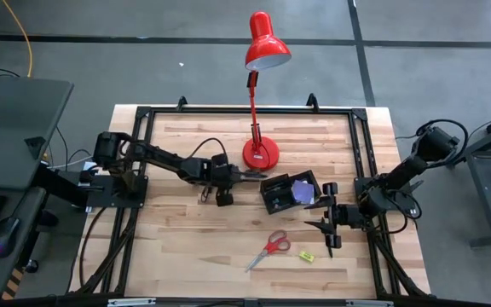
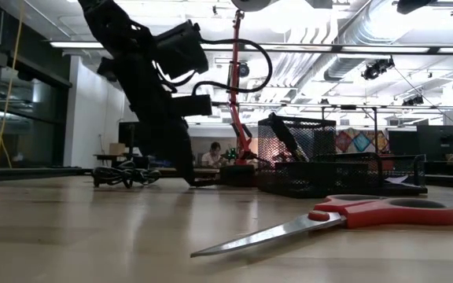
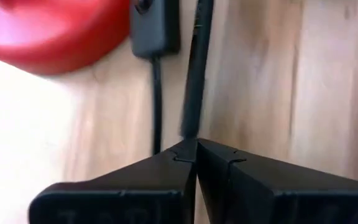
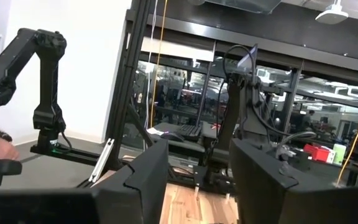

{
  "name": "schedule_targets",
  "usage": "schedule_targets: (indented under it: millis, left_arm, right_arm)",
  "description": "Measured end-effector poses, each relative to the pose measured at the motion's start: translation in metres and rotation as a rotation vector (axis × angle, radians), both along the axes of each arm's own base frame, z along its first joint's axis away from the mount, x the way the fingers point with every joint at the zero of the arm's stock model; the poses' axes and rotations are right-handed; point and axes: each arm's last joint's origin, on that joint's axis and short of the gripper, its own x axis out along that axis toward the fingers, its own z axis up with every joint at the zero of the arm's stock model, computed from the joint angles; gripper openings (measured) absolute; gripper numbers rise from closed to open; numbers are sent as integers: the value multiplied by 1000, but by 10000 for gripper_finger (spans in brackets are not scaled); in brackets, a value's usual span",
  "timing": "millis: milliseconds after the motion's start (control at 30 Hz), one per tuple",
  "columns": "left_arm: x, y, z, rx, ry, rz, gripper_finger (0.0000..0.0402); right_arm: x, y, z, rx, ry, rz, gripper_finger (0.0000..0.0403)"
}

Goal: Pick and place office supplies into organizer
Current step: Put the black pen into the desk organizer

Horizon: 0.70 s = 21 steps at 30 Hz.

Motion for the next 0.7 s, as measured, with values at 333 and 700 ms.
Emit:
schedule_targets:
  millis: [333,700]
  left_arm:
    - [-5,-35,1,-2,69,-49,0]
    - [-2,-25,9,42,10,-15,14]
  right_arm:
    - [0,0,-1,1,6,2,162]
    - [0,0,-1,12,11,11,156]
